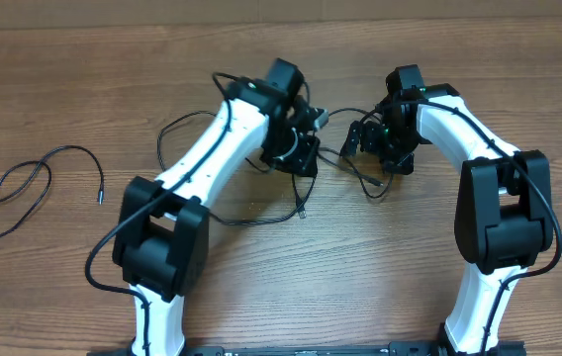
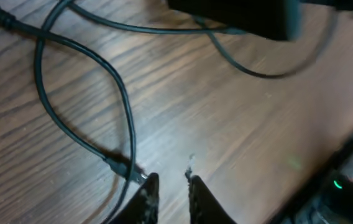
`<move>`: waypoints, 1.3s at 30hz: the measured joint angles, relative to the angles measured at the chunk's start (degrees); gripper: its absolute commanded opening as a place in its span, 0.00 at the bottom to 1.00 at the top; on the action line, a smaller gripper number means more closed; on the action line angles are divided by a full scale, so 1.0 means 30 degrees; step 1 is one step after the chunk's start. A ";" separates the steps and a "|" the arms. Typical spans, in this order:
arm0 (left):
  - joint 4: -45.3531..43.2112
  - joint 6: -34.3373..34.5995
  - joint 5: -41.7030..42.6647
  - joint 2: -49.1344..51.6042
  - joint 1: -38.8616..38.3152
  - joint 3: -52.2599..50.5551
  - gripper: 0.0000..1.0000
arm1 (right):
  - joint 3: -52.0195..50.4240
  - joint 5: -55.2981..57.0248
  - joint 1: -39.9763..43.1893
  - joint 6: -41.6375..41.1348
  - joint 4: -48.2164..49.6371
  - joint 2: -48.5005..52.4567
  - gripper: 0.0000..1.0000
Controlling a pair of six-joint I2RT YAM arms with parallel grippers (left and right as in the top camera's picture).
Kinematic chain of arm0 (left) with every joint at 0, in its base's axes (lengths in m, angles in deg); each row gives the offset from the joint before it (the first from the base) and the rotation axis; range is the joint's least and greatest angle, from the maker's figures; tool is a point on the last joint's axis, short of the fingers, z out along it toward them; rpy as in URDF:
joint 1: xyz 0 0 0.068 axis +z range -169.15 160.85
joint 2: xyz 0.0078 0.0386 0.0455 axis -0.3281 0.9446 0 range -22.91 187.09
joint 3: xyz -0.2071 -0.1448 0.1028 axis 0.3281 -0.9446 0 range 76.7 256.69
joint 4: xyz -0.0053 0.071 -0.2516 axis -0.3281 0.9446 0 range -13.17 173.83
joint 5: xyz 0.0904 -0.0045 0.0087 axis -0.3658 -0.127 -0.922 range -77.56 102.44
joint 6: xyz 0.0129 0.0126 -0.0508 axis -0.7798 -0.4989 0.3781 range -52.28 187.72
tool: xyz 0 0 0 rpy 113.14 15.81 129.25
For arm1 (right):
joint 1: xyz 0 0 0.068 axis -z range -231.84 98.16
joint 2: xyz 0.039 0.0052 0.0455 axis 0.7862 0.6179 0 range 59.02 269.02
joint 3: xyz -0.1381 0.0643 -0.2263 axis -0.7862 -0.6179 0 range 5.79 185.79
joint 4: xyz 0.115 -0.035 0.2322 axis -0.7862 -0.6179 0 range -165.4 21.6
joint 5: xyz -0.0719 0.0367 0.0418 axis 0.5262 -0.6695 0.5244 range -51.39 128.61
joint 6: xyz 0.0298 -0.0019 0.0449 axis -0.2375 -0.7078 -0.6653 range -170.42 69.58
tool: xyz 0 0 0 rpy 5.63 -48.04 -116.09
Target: Untangle cables
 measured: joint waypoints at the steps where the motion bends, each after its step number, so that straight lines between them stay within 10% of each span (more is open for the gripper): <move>1: -0.0372 0.0393 -0.0401 0.0000 -0.0204 -0.0248 0.28 | 0.0000 0.0000 0.0000 0.0000 0.0000 0.0000 1.00; 25: -0.7803 0.5442 -0.5217 0.0000 -0.1625 -0.5501 0.35 | 0.0000 0.0029 0.0000 -0.0007 0.0015 0.0000 1.00; 31: -0.8612 0.6040 -0.5275 -0.0022 -0.1625 -0.5952 0.04 | 0.0000 0.0029 0.0000 0.0007 0.0000 0.0000 1.00; 39: -0.8225 0.5799 -0.5158 -0.0022 -0.1566 -0.6003 0.04 | 0.0000 0.0029 0.0000 0.0007 0.0000 0.0000 1.00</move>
